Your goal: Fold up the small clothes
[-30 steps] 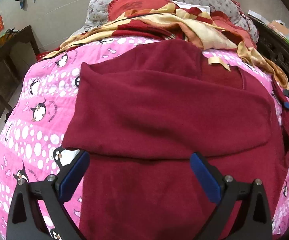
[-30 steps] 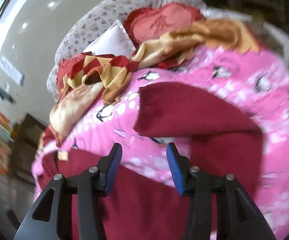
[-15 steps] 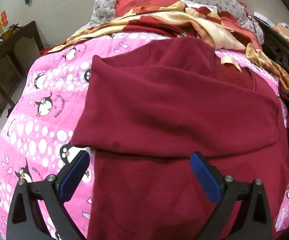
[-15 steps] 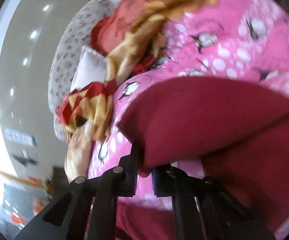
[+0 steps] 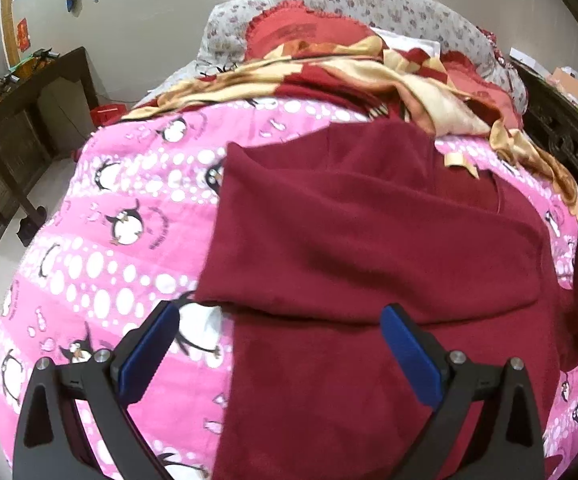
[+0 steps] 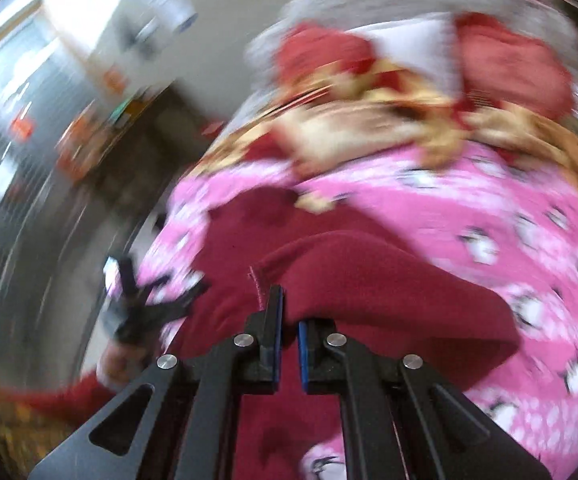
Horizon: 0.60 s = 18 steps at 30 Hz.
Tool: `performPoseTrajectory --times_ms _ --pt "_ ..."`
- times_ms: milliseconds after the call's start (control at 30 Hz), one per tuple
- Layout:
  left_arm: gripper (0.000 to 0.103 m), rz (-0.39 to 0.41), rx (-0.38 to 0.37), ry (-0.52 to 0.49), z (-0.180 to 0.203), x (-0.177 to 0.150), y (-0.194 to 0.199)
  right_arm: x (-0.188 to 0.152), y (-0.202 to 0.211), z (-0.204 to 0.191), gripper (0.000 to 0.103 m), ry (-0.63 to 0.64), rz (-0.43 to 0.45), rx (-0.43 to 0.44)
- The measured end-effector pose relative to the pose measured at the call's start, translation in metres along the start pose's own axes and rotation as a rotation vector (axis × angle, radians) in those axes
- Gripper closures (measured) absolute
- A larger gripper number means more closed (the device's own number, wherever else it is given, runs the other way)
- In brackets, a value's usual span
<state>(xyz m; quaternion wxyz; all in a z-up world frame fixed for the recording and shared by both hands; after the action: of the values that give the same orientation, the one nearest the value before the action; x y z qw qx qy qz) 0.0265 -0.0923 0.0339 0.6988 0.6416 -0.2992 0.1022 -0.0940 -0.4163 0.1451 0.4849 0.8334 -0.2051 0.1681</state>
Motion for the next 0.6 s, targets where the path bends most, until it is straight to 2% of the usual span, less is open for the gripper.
performPoseTrajectory --times_ms 100,200,267,300,367,433,533,600 --pt "0.000 0.015 0.017 0.007 -0.011 0.001 0.007 0.005 -0.048 -0.054 0.085 0.137 -0.122 0.092" --pt "0.000 0.013 0.032 0.031 -0.025 -0.001 0.008 0.015 -0.102 -0.078 0.084 0.184 -0.221 0.137" --pt "0.000 0.002 0.029 0.053 -0.033 -0.002 0.008 0.020 -0.144 -0.086 0.077 0.187 -0.305 0.169" --pt "0.001 -0.001 0.019 0.062 -0.037 -0.003 0.009 0.023 -0.161 -0.087 0.074 0.184 -0.330 0.153" --pt "0.001 0.012 -0.016 0.075 -0.040 -0.002 0.012 0.030 -0.183 -0.077 0.063 0.134 -0.320 0.090" --pt "0.000 0.033 -0.050 0.069 -0.041 0.000 0.015 0.035 -0.183 -0.067 0.061 0.088 -0.276 0.084" --pt "0.000 0.030 -0.081 0.052 -0.034 0.001 0.009 0.033 -0.157 -0.050 0.054 0.021 -0.191 0.119" --pt "0.000 0.022 -0.106 0.038 -0.024 0.002 0.002 0.025 -0.130 -0.030 0.054 -0.036 -0.129 0.097"
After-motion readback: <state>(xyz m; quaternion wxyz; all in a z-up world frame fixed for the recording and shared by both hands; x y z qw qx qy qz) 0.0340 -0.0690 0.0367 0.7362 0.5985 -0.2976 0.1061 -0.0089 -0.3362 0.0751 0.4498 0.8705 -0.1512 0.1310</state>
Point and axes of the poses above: each gripper's, at about its wrist camera, not at the fingertips, and y roughly against the way its jaws point, z to its right, x to its top, the point moved 5 cm from there along -y, roughly the way its jaws point, and after that the axes turned 3 degrees about -z, right-handed, at the moved point
